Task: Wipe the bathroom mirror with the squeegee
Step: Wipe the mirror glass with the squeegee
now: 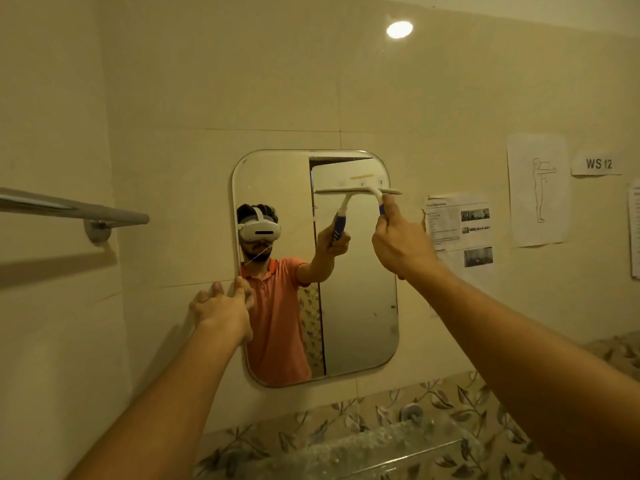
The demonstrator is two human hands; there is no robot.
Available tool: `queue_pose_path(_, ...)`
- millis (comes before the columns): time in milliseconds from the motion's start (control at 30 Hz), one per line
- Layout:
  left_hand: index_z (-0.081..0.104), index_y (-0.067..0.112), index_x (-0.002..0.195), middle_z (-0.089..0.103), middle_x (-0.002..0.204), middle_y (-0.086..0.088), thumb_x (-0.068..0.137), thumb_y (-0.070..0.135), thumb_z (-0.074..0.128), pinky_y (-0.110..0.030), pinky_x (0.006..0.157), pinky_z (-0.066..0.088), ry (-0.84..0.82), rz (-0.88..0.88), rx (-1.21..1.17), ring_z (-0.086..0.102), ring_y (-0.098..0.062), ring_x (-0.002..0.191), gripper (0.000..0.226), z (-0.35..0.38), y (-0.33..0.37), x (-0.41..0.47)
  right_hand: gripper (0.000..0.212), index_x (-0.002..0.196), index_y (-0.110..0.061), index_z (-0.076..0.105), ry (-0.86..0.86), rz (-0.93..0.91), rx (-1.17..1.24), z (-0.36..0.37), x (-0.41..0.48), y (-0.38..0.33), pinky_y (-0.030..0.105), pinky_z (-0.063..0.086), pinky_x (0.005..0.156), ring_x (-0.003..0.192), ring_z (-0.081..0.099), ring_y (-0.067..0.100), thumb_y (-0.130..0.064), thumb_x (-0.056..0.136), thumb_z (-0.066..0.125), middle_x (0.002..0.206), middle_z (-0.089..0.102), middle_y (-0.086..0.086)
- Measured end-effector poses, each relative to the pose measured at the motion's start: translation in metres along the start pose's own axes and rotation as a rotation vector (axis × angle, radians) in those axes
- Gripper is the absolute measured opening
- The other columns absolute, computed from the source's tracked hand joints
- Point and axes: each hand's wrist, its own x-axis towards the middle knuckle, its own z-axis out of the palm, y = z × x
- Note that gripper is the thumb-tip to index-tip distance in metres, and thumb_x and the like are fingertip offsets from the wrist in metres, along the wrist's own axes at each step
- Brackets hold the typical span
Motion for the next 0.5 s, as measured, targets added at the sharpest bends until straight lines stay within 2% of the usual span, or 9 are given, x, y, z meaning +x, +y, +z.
queue_pose_path(233, -0.019, 0.023, 0.157, -0.003, 0.165, -0.021, 0.087, 0.038, 0.066, -0.051, 0.120, 0.022, 0.004, 0.009, 0.009, 0.009, -0.042, 0.150, 0.111, -0.005, 0.004, -0.002, 0.045, 0.154, -0.041, 0.021, 0.095, 0.028, 0.152, -0.035, 0.020, -0.022, 0.049, 0.063, 0.064, 0.068, 0.060, 0.026, -0.034, 0.110, 0.023, 0.084, 0.057, 0.010)
queue_pose_path(333, -0.020, 0.023, 0.156, -0.003, 0.165, -0.021, 0.087, 0.040, 0.067, -0.052, 0.120, 0.023, -0.003, 0.001, 0.007, 0.010, -0.043, 0.149, 0.113, -0.007, 0.005, 0.000, 0.042, 0.152, -0.036, 0.025, 0.101, 0.062, 0.141, -0.038, 0.030, -0.031, 0.048, 0.062, 0.067, 0.069, 0.059, 0.024, -0.032, 0.110, 0.024, 0.087, 0.057, 0.011)
queue_pose_path(400, -0.020, 0.024, 0.157, -0.002, 0.165, -0.021, 0.086, 0.041, 0.068, -0.052, 0.119, 0.024, 0.000, 0.005, 0.005, 0.012, -0.044, 0.149, 0.113, -0.006, 0.004, 0.001, 0.044, 0.153, -0.036, 0.024, 0.112, 0.064, 0.129, -0.032, 0.030, -0.031, 0.050, 0.062, 0.068, 0.069, 0.058, 0.024, -0.031, 0.109, 0.024, 0.084, 0.055, 0.010)
queue_pose_path(500, -0.019, 0.024, 0.157, 0.000, 0.164, -0.021, 0.085, 0.042, 0.069, -0.053, 0.118, 0.026, -0.007, 0.012, 0.011, 0.014, -0.044, 0.148, 0.115, -0.005, 0.004, 0.002, 0.051, 0.158, -0.041, 0.009, 0.091, 0.064, 0.090, -0.018, 0.021, -0.022, 0.050, 0.062, 0.067, 0.069, 0.060, 0.025, -0.034, 0.110, 0.023, 0.083, 0.057, 0.010)
